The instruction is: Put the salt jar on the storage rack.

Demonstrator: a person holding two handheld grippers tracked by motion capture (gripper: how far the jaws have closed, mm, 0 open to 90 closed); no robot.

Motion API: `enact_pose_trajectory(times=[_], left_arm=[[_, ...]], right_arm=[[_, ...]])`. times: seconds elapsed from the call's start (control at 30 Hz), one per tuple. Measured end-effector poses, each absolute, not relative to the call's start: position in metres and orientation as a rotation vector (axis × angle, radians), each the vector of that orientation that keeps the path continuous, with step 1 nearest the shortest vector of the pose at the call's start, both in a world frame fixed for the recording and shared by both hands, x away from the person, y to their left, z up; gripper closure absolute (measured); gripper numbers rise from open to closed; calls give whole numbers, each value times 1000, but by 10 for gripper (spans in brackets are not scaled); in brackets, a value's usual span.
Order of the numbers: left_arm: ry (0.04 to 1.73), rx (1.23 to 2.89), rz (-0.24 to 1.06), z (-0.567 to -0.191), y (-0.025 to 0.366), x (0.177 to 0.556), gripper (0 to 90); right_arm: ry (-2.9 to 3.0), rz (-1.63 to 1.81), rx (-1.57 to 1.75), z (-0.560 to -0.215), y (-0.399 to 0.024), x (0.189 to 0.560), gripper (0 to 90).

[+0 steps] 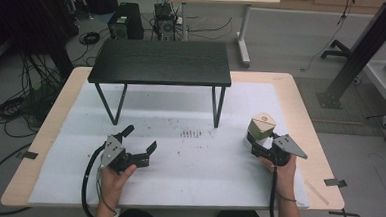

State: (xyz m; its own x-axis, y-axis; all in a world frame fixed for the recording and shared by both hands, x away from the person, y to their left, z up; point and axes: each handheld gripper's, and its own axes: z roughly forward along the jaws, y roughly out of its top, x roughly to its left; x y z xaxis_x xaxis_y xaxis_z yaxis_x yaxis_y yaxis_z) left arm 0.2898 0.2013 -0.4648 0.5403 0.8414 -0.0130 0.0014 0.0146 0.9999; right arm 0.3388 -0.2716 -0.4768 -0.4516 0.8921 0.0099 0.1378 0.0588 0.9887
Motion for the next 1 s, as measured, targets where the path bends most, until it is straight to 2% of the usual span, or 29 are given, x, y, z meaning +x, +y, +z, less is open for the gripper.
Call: enact_pose_trajectory(times=[0.47,1.0], left_arm=[[785,1414,771,-465,201,290,16],[785,1414,771,-465,201,290,16]], right_arm=[[1683,1474,1040,-469,-270,337,308],[1677,1494,1022,-433,-266,332,308]])
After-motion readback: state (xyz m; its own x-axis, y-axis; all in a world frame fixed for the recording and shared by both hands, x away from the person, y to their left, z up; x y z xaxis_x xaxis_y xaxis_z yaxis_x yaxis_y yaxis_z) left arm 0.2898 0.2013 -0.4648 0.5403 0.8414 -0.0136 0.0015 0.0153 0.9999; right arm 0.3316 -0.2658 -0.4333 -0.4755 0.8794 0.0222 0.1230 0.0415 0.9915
